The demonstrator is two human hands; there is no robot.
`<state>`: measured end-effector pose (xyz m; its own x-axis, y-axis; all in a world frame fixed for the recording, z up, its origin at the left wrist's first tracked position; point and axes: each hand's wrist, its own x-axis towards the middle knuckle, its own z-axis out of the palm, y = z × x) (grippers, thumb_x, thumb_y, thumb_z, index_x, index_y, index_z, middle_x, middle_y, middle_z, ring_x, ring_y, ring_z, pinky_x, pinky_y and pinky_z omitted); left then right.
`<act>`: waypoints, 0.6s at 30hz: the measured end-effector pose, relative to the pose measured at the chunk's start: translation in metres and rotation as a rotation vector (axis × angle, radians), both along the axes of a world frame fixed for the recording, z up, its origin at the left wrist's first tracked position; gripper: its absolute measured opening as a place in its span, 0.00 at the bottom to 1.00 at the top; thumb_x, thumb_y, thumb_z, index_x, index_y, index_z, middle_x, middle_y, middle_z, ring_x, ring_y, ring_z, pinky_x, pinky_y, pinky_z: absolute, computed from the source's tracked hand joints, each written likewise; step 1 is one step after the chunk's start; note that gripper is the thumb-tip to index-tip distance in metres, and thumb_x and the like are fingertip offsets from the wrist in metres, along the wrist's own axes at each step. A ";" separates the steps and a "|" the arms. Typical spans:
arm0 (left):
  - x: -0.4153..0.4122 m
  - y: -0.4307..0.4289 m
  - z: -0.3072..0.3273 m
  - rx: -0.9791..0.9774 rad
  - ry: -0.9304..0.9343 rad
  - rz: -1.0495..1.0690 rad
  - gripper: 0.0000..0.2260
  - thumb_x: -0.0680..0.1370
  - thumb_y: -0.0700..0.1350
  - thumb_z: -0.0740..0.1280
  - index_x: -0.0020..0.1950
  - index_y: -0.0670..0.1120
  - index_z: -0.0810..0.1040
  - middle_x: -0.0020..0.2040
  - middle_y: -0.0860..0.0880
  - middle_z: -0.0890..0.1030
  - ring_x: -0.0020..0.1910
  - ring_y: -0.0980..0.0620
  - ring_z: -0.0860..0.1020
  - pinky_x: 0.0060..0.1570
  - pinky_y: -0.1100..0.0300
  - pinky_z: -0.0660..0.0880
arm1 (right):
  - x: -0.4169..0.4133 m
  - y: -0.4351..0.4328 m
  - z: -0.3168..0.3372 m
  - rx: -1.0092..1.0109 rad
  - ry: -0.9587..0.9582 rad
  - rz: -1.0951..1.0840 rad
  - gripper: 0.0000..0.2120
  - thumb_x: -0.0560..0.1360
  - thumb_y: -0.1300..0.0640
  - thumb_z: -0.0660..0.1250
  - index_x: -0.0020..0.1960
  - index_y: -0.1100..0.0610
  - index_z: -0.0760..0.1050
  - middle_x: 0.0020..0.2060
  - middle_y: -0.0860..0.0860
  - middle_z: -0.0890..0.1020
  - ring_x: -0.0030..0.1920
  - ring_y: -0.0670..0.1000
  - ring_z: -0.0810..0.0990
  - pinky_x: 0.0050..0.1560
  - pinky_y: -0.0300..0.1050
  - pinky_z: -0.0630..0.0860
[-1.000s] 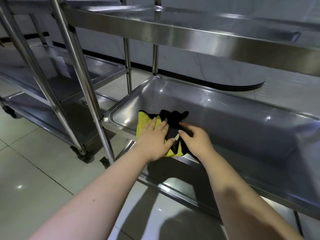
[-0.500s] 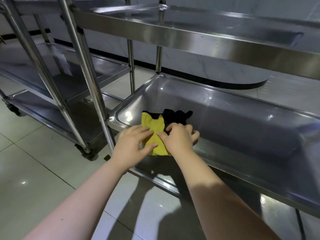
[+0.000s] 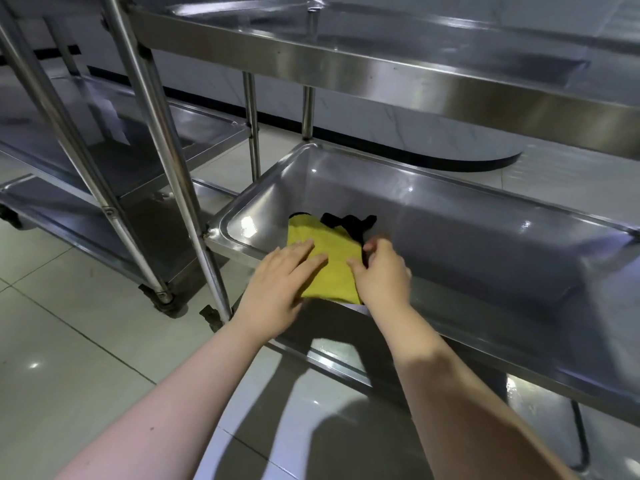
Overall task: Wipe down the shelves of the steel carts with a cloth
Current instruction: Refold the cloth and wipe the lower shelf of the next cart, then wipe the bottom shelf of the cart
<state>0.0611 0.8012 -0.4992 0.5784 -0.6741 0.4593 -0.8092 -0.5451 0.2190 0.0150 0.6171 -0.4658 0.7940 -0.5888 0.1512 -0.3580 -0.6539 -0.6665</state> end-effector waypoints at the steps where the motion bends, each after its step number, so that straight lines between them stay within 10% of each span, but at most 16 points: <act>1: -0.001 0.004 -0.003 -0.026 0.010 -0.004 0.33 0.66 0.39 0.74 0.70 0.48 0.70 0.73 0.44 0.69 0.71 0.43 0.68 0.68 0.43 0.66 | -0.004 -0.002 -0.005 -0.058 0.038 0.028 0.12 0.75 0.48 0.70 0.55 0.50 0.74 0.53 0.53 0.78 0.57 0.58 0.73 0.57 0.51 0.68; 4: -0.004 0.016 -0.012 -0.087 -0.055 0.028 0.23 0.66 0.39 0.74 0.59 0.47 0.73 0.66 0.43 0.74 0.65 0.42 0.72 0.64 0.45 0.70 | -0.020 -0.003 -0.007 -0.077 -0.278 0.227 0.13 0.71 0.45 0.72 0.52 0.49 0.79 0.52 0.48 0.76 0.57 0.53 0.70 0.57 0.49 0.66; 7: -0.002 0.023 -0.012 -0.121 -0.131 0.045 0.12 0.71 0.43 0.69 0.53 0.45 0.75 0.57 0.42 0.77 0.56 0.42 0.74 0.53 0.47 0.71 | -0.038 -0.002 -0.015 -0.317 -0.151 0.534 0.25 0.64 0.34 0.72 0.55 0.47 0.78 0.56 0.44 0.75 0.60 0.49 0.68 0.57 0.45 0.59; 11: -0.005 0.026 -0.008 -0.187 -0.141 0.026 0.10 0.73 0.36 0.69 0.53 0.43 0.79 0.52 0.45 0.81 0.54 0.44 0.76 0.55 0.53 0.68 | -0.043 0.005 -0.032 -0.537 -0.188 0.450 0.14 0.67 0.59 0.72 0.53 0.51 0.79 0.50 0.49 0.80 0.53 0.57 0.75 0.51 0.52 0.67; 18: -0.016 0.043 0.036 -0.325 -0.139 0.186 0.12 0.75 0.38 0.70 0.56 0.48 0.80 0.51 0.51 0.83 0.51 0.48 0.79 0.53 0.55 0.67 | -0.036 0.019 0.011 -0.374 -0.444 0.466 0.15 0.71 0.67 0.66 0.55 0.57 0.81 0.50 0.52 0.81 0.52 0.56 0.76 0.55 0.47 0.69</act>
<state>0.0447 0.8440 -0.4635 0.5943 -0.3707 0.7138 -0.7375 -0.6053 0.2997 -0.0208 0.6357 -0.4549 0.7662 -0.0518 0.6405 0.2634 -0.8838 -0.3867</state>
